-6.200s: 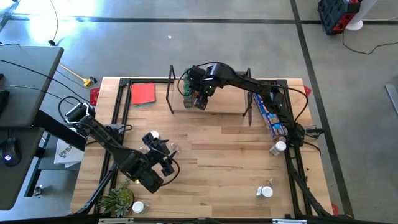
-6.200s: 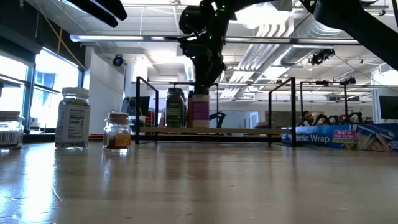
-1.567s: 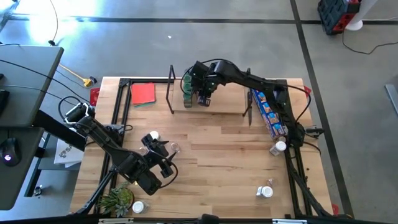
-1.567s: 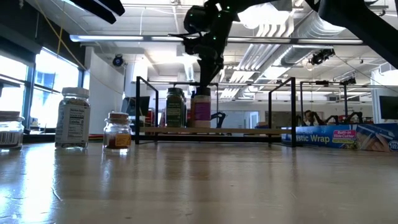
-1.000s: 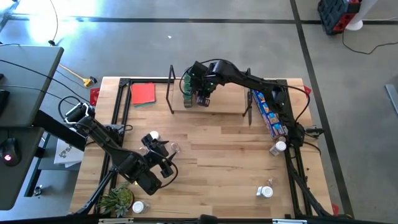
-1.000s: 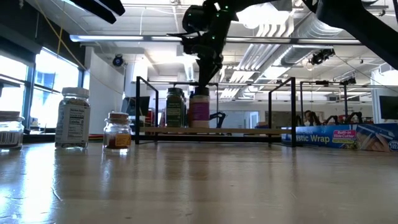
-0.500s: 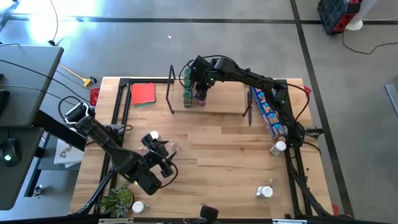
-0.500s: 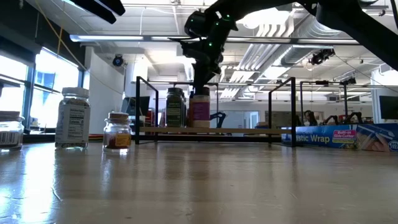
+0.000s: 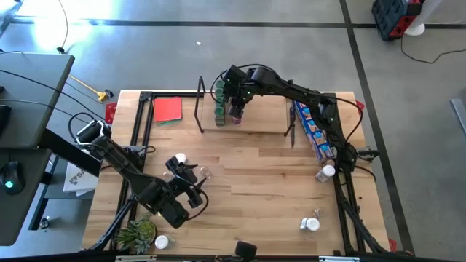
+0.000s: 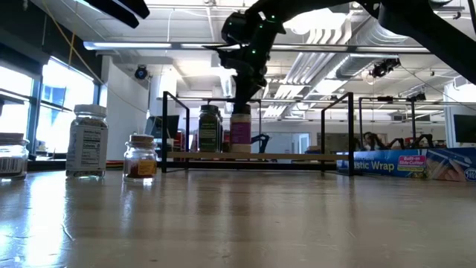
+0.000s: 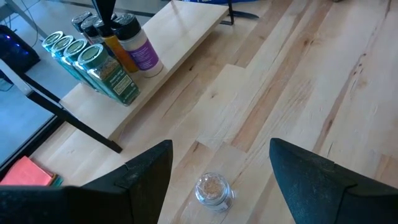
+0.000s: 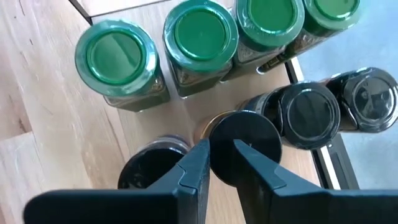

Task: Shelf spices
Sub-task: Adjust the black seasoning bottles

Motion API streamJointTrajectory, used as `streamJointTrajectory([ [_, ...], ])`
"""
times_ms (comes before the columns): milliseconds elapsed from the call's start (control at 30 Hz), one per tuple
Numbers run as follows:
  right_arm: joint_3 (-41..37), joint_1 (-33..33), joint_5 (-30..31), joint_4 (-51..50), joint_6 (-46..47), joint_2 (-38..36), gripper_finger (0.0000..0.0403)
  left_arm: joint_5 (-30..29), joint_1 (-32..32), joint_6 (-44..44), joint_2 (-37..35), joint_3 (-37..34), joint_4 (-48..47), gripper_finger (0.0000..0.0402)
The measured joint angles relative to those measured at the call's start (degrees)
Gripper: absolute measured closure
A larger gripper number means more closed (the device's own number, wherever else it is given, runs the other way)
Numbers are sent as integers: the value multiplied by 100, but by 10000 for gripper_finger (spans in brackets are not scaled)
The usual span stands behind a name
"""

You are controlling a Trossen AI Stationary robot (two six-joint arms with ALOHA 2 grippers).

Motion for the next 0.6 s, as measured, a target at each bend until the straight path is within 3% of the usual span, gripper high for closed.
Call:
streamJointTrajectory([
  [200,13,90,-35,-149,-13,-309,341,21,0,0,0,0,-9,140],
  [367,-46,275,-486,-627,-324,-357,341,25,0,-2,0,0,-14,140],
  [600,-551,370,-364,-325,-355,-361,341,25,0,-4,1,0,-11,140],
])
